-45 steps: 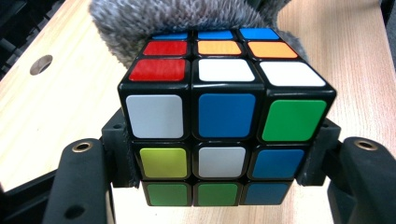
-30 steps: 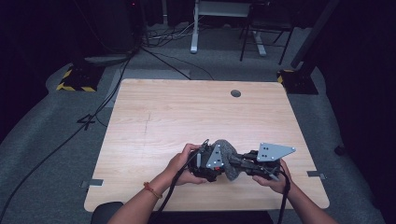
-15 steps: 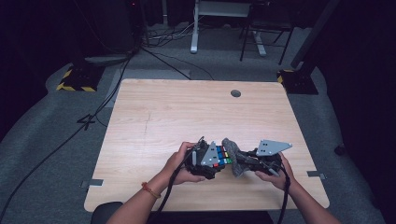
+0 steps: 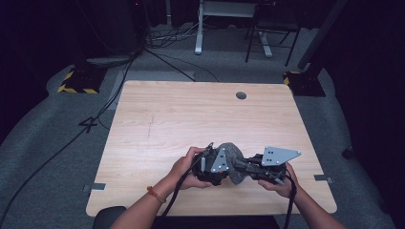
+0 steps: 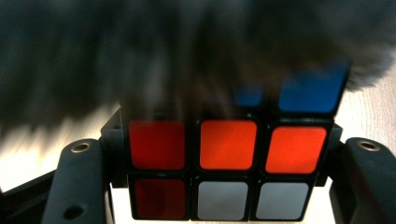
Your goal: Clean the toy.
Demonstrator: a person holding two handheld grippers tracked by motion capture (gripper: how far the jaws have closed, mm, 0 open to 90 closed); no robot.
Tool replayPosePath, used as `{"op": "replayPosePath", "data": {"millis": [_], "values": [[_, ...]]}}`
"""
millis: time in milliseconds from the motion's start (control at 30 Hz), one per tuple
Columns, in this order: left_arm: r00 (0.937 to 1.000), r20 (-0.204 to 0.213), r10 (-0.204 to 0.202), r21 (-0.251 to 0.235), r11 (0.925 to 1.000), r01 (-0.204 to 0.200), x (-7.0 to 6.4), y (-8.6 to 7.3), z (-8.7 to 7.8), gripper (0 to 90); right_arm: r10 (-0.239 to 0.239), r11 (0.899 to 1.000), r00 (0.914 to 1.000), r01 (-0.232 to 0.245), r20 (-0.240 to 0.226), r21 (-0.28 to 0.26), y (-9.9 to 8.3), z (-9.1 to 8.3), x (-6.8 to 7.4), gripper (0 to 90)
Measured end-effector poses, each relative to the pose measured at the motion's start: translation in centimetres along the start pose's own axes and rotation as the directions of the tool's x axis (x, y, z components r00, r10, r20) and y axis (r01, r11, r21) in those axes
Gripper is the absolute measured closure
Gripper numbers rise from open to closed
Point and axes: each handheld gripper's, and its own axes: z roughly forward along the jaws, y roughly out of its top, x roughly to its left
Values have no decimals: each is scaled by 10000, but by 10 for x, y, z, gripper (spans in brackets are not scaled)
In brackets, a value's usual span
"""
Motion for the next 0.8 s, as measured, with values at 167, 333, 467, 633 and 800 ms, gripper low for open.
{"op": "replayPosePath", "data": {"millis": [167,333,467,633,800], "values": [[9999,-12,-149,-194,9997,149,2,0,-6,330,131,9995,9990,-143,416,288,-4,-1,-6,777],[9991,90,-420,-790,9960,426,7,-3,-15,331,501,9944,9950,-577,858,887,-20,2,-21,777],[9988,191,-451,-1187,9918,471,7,-2,-19,331,1194,9902,9919,-1221,428,684,-31,2,-32,775],[9999,36,-139,-824,9965,142,3,-1,-14,328,1182,9930,9929,-1181,-139,49,-25,-1,-28,776],[10000,48,-71,-506,9987,73,1,0,-10,327,800,9967,9968,-801,-90,-128,-17,-2,-21,778]]}}
